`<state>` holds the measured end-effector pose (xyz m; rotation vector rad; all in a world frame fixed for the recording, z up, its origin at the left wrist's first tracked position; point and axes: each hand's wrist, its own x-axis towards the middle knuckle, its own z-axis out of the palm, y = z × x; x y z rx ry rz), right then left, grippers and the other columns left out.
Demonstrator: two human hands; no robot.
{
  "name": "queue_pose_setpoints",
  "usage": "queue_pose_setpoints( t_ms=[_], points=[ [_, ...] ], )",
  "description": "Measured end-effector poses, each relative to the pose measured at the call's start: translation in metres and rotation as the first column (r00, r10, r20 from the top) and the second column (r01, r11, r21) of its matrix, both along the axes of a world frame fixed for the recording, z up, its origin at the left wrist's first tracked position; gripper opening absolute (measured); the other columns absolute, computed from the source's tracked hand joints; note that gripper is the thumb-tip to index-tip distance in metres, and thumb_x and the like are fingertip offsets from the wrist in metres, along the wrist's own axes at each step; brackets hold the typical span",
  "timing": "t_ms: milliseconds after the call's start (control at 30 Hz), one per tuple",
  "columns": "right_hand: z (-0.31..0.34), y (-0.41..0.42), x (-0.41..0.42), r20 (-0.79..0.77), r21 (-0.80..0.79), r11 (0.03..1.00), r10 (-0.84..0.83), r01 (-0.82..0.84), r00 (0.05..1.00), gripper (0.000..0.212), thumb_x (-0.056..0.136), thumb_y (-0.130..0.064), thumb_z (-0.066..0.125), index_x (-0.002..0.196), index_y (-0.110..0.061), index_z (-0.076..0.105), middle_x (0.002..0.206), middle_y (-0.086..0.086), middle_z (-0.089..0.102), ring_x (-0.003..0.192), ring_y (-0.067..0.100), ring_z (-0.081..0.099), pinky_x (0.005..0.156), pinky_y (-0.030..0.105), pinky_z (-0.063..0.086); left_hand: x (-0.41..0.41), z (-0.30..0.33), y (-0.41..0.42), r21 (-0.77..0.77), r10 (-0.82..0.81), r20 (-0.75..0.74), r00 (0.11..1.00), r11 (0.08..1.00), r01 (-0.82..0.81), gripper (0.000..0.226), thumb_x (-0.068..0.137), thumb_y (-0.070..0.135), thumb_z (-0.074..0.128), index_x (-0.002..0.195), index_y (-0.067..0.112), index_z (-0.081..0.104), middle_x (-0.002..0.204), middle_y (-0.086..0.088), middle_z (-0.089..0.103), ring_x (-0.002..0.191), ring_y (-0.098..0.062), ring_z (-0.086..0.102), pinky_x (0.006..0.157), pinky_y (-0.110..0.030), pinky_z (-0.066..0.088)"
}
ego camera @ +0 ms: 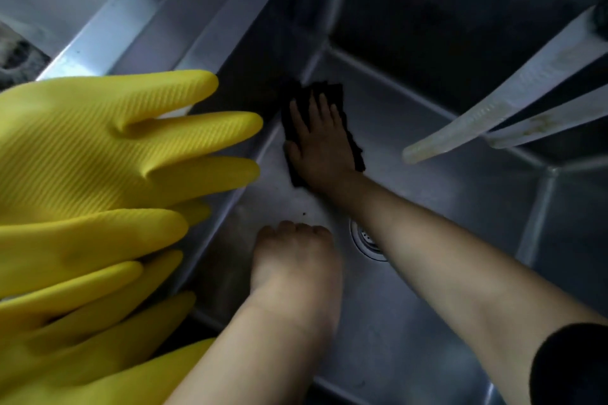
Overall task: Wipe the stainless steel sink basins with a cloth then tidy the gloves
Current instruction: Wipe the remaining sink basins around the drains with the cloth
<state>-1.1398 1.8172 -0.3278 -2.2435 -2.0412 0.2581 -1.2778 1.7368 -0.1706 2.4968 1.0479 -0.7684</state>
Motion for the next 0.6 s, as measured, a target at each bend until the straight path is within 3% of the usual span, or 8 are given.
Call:
queue_pose_setpoints(
  t_ms=[67, 133, 233, 333, 500, 600],
  points=[
    [-0.004, -0.040, -0.020, -0.007, 0.054, 0.990, 0.128, -0.127, 0.992, 0.066, 0.087, -0.036, 0.050, 0.146, -0.012, 0.032, 0.148, 0.027, 0.031, 0.138, 0.044, 0.024, 0.115, 0.051, 0.016, 0.000, 0.000, -0.002, 0.010, -0.019, -0.025, 1.000, 1.000, 0.019, 0.031, 0.096, 0.023, 0.034, 0.121, 0.016, 0.051, 0.125, -0.006, 0.054, 0.114, -0.028, 0.048, 0.093, -0.036, 0.035],
    [-0.010, -0.086, -0.040, 0.020, 0.009, 0.967, 0.253, -0.253, 0.967, 0.064, 0.089, -0.040, 0.047, 0.146, -0.016, 0.033, 0.148, 0.024, 0.033, 0.138, 0.043, 0.027, 0.114, 0.053, 0.019, 0.001, 0.000, -0.003, 0.030, -0.044, -0.075, 0.996, 0.998, 0.046, 0.034, 0.099, 0.027, 0.034, 0.127, 0.015, 0.050, 0.132, -0.006, 0.050, 0.120, -0.026, 0.046, 0.094, -0.033, 0.036],
    [-0.016, -0.146, -0.055, -0.010, -0.099, 0.917, 0.387, -0.386, 0.922, 0.065, 0.089, -0.046, 0.036, 0.147, -0.019, 0.027, 0.154, 0.015, 0.025, 0.144, 0.033, 0.014, 0.117, 0.050, 0.015, 0.002, -0.003, -0.004, 0.011, -0.063, -0.132, 0.989, 0.998, 0.066, 0.037, 0.099, 0.027, 0.036, 0.133, 0.016, 0.046, 0.139, -0.010, 0.045, 0.126, -0.027, 0.042, 0.098, -0.033, 0.037],
    [-0.018, -0.154, -0.042, -0.057, -0.029, 0.895, 0.444, -0.446, 0.894, 0.066, 0.087, -0.046, 0.050, 0.144, -0.016, 0.036, 0.154, 0.013, 0.026, 0.145, 0.031, 0.014, 0.118, 0.046, 0.010, 0.003, -0.006, -0.004, -0.054, -0.058, -0.148, 0.987, 0.997, 0.051, 0.035, 0.099, 0.026, 0.037, 0.130, 0.014, 0.049, 0.135, -0.011, 0.049, 0.123, -0.028, 0.044, 0.096, -0.035, 0.036],
    [-0.016, -0.095, 0.005, 0.009, 0.150, 0.949, 0.279, -0.278, 0.960, 0.063, 0.088, -0.036, 0.049, 0.144, -0.013, 0.035, 0.146, 0.022, 0.036, 0.137, 0.041, 0.027, 0.113, 0.056, 0.019, -0.001, -0.005, -0.005, -0.031, -0.064, -0.071, 0.995, 0.998, 0.062, 0.028, 0.099, 0.025, 0.033, 0.116, 0.017, 0.054, 0.121, -0.002, 0.055, 0.111, -0.025, 0.050, 0.075, -0.032, 0.025],
    [-0.015, -0.056, 0.047, 0.076, 0.089, 0.992, 0.080, -0.087, 0.994, 0.064, 0.091, -0.038, 0.043, 0.148, -0.014, 0.026, 0.151, 0.022, 0.027, 0.140, 0.041, 0.021, 0.114, 0.055, 0.019, -0.001, -0.005, -0.004, -0.055, -0.083, -0.070, 0.994, 0.995, 0.079, 0.027, 0.097, 0.024, 0.035, 0.113, 0.017, 0.055, 0.118, -0.003, 0.055, 0.110, -0.027, 0.049, 0.074, -0.034, 0.024]
  ],
)
